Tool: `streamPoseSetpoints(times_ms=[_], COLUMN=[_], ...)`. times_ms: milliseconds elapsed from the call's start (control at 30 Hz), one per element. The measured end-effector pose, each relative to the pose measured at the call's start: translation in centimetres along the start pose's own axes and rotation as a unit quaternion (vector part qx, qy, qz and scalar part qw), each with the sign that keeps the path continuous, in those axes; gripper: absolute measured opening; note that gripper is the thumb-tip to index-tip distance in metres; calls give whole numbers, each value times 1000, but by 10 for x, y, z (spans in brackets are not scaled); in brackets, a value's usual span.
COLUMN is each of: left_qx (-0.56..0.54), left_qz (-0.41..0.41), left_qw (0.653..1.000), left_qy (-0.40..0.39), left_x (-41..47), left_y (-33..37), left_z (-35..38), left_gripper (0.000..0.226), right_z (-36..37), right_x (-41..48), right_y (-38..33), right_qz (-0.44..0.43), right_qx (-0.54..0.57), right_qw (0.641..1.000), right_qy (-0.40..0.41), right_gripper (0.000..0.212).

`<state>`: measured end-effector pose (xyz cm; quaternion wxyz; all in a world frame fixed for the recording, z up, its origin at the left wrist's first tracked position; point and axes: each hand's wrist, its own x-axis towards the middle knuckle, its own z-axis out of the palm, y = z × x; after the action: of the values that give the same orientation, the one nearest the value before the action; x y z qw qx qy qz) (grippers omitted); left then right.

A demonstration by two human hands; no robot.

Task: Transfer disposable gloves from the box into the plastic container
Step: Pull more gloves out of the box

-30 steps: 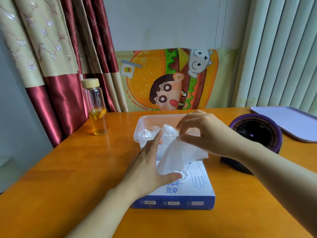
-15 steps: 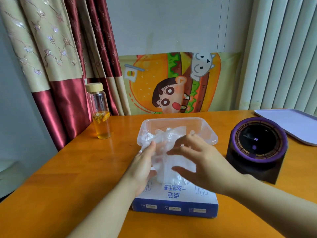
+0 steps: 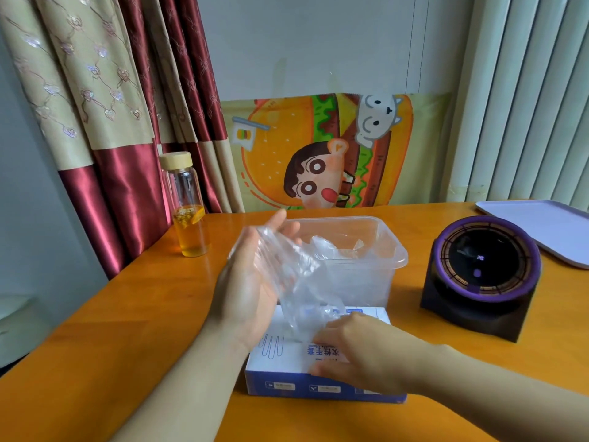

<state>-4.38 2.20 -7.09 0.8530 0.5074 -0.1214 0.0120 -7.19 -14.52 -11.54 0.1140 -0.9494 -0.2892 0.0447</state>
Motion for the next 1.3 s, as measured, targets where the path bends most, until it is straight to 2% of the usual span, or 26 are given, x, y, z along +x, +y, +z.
streamPoseSetpoints(times_ms=[133, 233, 433, 533, 633, 733, 800, 867, 967, 1033, 1133, 1300], left_qx=[10, 43, 201, 238, 290, 347, 384, 412, 421, 422, 419, 460], left_qz=[117, 156, 91, 48, 23, 2, -7, 0, 30, 44, 57, -12], left_qw=[993, 987, 975, 970, 957, 937, 920, 904, 893, 889, 887, 876], left_qy=[-21, -16, 8, 4, -14, -49, -79, -116, -157, -173, -186, -145], left_x=[6, 18, 42, 49, 56, 63, 68, 70, 75, 80, 91, 118], left_y=[39, 64, 72, 72, 74, 81, 86, 92, 98, 99, 98, 88], left_z=[14, 18, 13, 15, 20, 30, 35, 40, 44, 44, 38, 15], left_gripper=[40, 41, 44, 40, 39, 42, 47, 48, 45, 41, 22, 20], right_z=[-9, -24, -70, -101, -132, -155, -165, -173, -185, -189, -189, -186], right_x=[0, 0, -14, -25, -31, -23, -8, 11, 32, 42, 55, 66], right_y=[-2, -7, -20, -29, -42, -45, -43, -39, -33, -27, -13, 20], right_qz=[22, 8, -4, -3, -33, -82, -76, -39, -37, -17, 2, 11], right_qx=[-7, 13, -15, -39, -37, -29, -79, -116, -50, -14, -5, 45], right_qw=[998, 997, 998, 999, 992, 956, 934, 940, 972, 981, 973, 969], right_qy=[-51, -78, -58, -2, 115, 280, 340, 318, 228, 195, 232, 244], right_gripper=[52, 50, 43, 37, 26, 24, 20, 13, 3, 5, 9, 14])
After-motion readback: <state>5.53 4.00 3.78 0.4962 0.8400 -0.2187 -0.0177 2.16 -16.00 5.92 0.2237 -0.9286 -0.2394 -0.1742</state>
